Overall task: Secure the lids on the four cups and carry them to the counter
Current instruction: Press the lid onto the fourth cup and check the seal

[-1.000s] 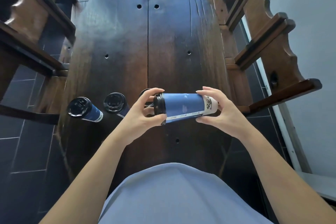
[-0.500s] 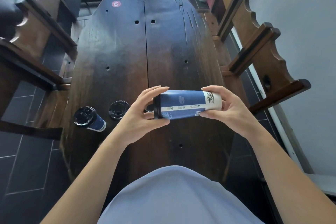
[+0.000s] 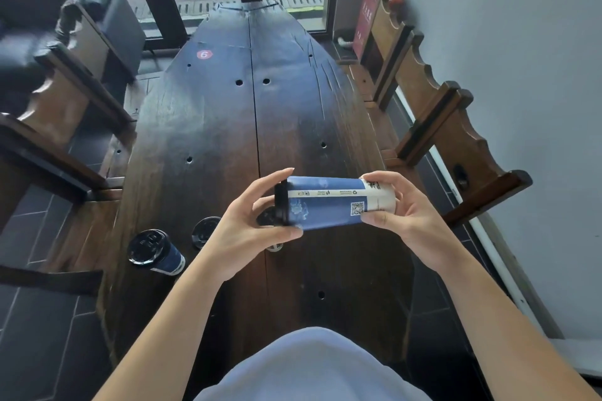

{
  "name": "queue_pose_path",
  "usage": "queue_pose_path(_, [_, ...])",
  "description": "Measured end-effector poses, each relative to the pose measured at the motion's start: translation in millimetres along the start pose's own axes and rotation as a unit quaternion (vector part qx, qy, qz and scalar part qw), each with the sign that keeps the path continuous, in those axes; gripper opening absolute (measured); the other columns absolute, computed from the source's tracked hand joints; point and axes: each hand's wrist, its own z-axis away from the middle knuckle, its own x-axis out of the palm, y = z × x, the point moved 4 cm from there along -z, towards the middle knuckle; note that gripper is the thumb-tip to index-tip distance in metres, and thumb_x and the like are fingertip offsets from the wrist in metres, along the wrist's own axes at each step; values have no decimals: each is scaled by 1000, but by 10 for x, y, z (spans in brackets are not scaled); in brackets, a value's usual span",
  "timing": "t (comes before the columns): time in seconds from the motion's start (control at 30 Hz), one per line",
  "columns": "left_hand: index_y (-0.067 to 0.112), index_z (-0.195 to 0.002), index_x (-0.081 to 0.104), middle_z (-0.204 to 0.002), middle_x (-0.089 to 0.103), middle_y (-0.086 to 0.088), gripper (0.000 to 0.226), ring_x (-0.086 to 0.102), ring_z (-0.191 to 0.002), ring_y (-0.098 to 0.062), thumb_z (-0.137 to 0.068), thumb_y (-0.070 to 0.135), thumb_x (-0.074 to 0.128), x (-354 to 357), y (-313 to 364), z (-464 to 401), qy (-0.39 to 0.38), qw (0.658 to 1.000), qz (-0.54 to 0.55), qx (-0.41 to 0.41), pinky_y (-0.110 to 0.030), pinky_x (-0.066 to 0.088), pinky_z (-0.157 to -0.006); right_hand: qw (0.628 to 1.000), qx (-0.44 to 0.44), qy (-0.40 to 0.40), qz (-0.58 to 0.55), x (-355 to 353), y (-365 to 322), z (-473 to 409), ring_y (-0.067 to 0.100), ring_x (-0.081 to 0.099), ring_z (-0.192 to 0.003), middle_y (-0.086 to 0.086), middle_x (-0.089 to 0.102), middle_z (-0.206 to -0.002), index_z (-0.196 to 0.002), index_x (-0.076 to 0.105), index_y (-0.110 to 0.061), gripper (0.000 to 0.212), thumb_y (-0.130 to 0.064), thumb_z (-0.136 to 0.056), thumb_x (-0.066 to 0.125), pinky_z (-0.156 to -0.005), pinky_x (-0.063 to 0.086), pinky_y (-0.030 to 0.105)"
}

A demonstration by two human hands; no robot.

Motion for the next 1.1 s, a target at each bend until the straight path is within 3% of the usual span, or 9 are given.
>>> queue_pose_path(0.07, [43, -146, 60, -140, 68, -2, 85, 67, -125, -30, -72, 19, 93, -26, 47, -16, 13, 1000, 13, 16, -45, 65, -89, 1000, -10, -5, 1, 4, -48, -33, 4, 57, -125, -18, 62, -122, -126, 61, -49, 52, -30, -83, 82, -83, 59, 22])
queue_pose_path(0.2, [41, -146, 61, -139, 69, -1, 85, 68, -125, -34, -72, 19, 94, -47, 81, -27, 24, 998, 57, 12, -50, 66, -86, 999, -32, -21, -10, 21, -143, -87, 4, 55, -126, -17, 62, -125, -130, 59, -47, 55, -26, -83, 80, -86, 59, 22])
queue_pose_path(0.3, [42, -149, 58, -145, 65, 2, 86, 63, -133, -30, -75, 17, 92, -80, 125, -3, 13, 998, 44, 29, -41, 63, -93, 999, -31, -29, -3, 43, -179, -139, 4, 54, -126, -17, 60, -126, -128, 59, -48, 53, -32, -82, 80, -85, 59, 23])
queue_pose_path(0.43, [34, -137, 71, -161, 49, 8, 68, 51, -146, -24, -75, 11, 90, -110, 199, 21, 13, 997, 37, 72, -32, 59, -96, 999, -23, -40, 4, 57, -159, -178, 6, 56, -125, -17, 60, -126, -129, 58, -46, 52, -35, -83, 80, -85, 59, 24])
queue_pose_path(0.53, [31, -133, 73, -153, 58, 0, 64, 60, -134, -24, -74, 14, 91, -125, 203, 31, 34, 996, 44, 63, -31, 58, -95, 999, -26, -42, 18, 76, -175, -184, 6, 55, -124, -16, 58, -126, -135, 55, -43, 57, -32, -85, 80, -88, 59, 25])
queue_pose_path(0.67, [33, -143, 65, -133, 72, -6, 70, 68, -118, -22, -78, 20, 89, -123, 184, 73, 24, 997, 68, 35, -30, 60, -86, 998, -39, -37, 23, 120, -271, -161, 8, 53, -125, -14, 57, -129, -134, 58, -40, 57, -26, -83, 81, -87, 59, 26])
queue_pose_path(0.87, [31, -145, 63, -155, 56, -5, 78, 60, -134, -26, -75, 12, 91, -213, 230, 193, -12, 996, 70, 53, -41, 61, -94, 999, -34, -35, 18, 271, -361, -40, 8, 57, -123, -16, 59, -123, -128, 61, -45, 51, -26, -84, 79, -84, 60, 25])
queue_pose_path(1.03, [27, -143, 63, -132, 70, -2, 74, 66, -115, -22, -75, 14, 89, -318, 216, 304, -19, 997, 74, 21, -39, 62, -85, 998, -34, -17, 42, 439, -334, 91, 5, 56, -125, -19, 58, -124, -130, 58, -47, 58, -31, -80, 82, -84, 59, 21])
queue_pose_path(1.1, [28, -144, 61, -133, 69, 2, 73, 67, -115, -21, -78, 17, 88, -337, 204, 338, -25, 997, 68, 8, -35, 61, -84, 997, -40, -5, 59, 478, -292, 148, 4, 53, -127, -19, 56, -128, -133, 57, -43, 60, -32, -80, 83, -84, 58, 20])
